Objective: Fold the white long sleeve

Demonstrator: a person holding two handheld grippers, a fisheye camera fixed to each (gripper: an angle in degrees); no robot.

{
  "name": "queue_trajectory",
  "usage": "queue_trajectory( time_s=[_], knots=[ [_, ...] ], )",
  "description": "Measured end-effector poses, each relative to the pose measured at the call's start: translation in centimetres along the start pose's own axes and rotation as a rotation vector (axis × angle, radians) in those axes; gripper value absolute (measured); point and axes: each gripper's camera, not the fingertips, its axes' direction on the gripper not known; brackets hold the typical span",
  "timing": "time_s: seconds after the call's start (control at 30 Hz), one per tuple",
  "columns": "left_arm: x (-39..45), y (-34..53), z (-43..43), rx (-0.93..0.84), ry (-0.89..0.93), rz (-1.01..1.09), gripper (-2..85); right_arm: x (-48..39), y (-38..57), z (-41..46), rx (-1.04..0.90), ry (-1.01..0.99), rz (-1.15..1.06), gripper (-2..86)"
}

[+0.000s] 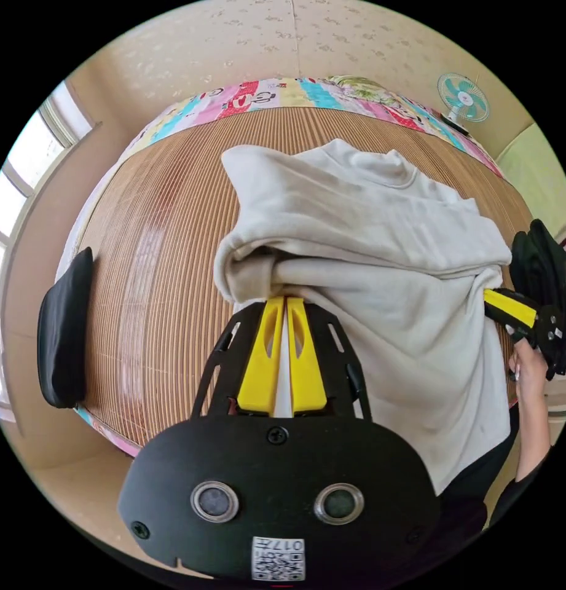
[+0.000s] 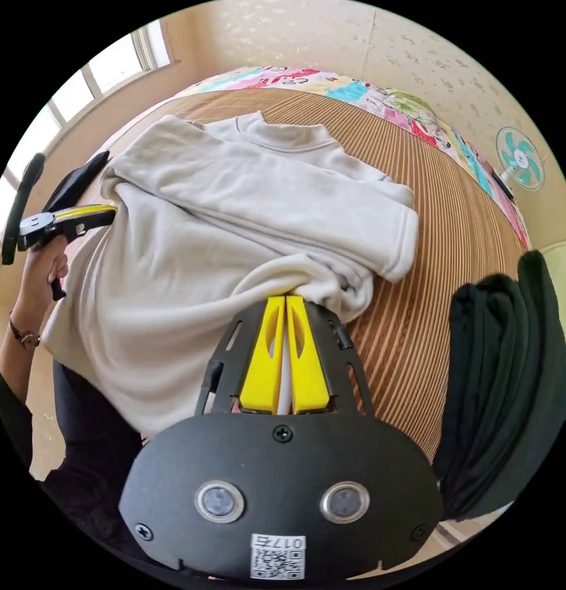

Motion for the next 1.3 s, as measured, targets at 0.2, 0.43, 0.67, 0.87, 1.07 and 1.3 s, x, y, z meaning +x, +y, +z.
queue_trajectory(
  time_s=[0.2, 0.43, 0.67, 0.87, 1.07, 1.3],
  knots=[
    [-8.1, 0.8, -9.5, 0.345, 0.173, -0.183, 4.9, 6.4, -1.9, -7.9, 0.201, -0.106, 0.136, 2.3],
    [-14.8, 13.9, -8.5, 0.180, 0.140, -0.200, 13.6, 7.9, 16.1, -6.6, 0.131, -0.460, 0.326, 11.8],
    [-19.8, 20.4, -9.7, 0.060, 0.306, -0.270, 6.6, 6.2, 21.6, -5.5, 0.103, -0.570, 0.358, 3.8],
    [-29.1, 23.9, -18.8, 0.357, 1.207, -0.275, 5.3, 11.9, 25.8, -13.8, 0.375, -1.052, 0.349, 2.7],
    [-32.0, 25.4, -32.7, 0.689, 1.168, -0.171, 5.2, 14.3, 28.7, -25.4, 0.745, -1.253, 0.248, 2.4],
    [-31.9, 6.7, -26.8, 0.421, 0.885, -0.374, 8.3, 14.9, 14.3, -23.4, 0.595, -0.514, 0.419, 2.4]
  ],
)
